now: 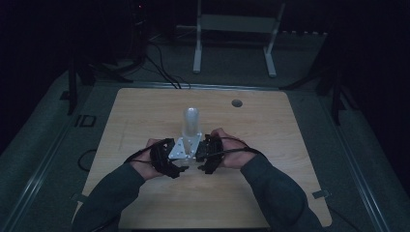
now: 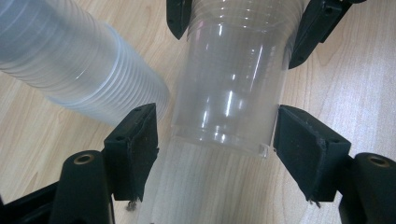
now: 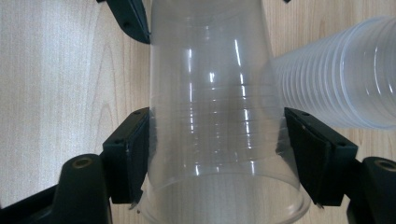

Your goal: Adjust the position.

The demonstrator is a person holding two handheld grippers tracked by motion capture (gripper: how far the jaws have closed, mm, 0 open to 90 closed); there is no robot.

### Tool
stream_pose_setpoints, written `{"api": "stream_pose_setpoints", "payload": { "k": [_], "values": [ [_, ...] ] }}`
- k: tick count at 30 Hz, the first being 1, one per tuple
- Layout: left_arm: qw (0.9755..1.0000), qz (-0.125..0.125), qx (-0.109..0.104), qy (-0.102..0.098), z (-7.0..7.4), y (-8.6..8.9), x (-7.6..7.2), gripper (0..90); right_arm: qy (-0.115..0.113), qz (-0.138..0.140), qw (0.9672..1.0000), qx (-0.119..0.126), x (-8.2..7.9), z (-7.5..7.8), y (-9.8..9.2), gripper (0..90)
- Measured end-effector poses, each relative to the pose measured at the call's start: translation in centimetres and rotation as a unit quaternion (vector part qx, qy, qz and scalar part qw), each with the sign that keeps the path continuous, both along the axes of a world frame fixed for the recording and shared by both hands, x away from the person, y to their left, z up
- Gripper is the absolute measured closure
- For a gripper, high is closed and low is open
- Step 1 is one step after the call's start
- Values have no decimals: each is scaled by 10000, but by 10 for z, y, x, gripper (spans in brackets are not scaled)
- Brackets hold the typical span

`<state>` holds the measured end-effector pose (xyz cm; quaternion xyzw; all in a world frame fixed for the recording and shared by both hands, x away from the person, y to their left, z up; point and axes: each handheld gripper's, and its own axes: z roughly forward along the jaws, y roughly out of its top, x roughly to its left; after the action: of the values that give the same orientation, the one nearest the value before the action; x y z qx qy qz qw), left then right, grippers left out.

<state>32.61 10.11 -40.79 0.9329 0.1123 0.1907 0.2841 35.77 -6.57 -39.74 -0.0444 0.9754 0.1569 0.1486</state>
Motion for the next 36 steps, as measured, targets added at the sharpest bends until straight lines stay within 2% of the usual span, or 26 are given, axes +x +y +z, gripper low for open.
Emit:
{"api": "stream_pose_setpoints", "payload": {
  "k": [14,23,30,31,36],
  "values": [
    [9999,-58,49,69,-5,-1,1,352,-29,138,9999,-79,0,0,1,298],
    [10000,-13,-65,57,-7,-2,1,381,-61,151,9999,-42,0,1,0,306],
    [9999,-52,-124,84,-7,0,1,413,4,150,9999,51,-1,2,-1,284],
    [9998,-148,94,31,-4,2,2,414,74,55,9999,136,-3,1,-1,282],
    [9999,-118,-11,10,-5,2,2,414,58,111,9998,145,-3,2,-2,251]
  ]
}}
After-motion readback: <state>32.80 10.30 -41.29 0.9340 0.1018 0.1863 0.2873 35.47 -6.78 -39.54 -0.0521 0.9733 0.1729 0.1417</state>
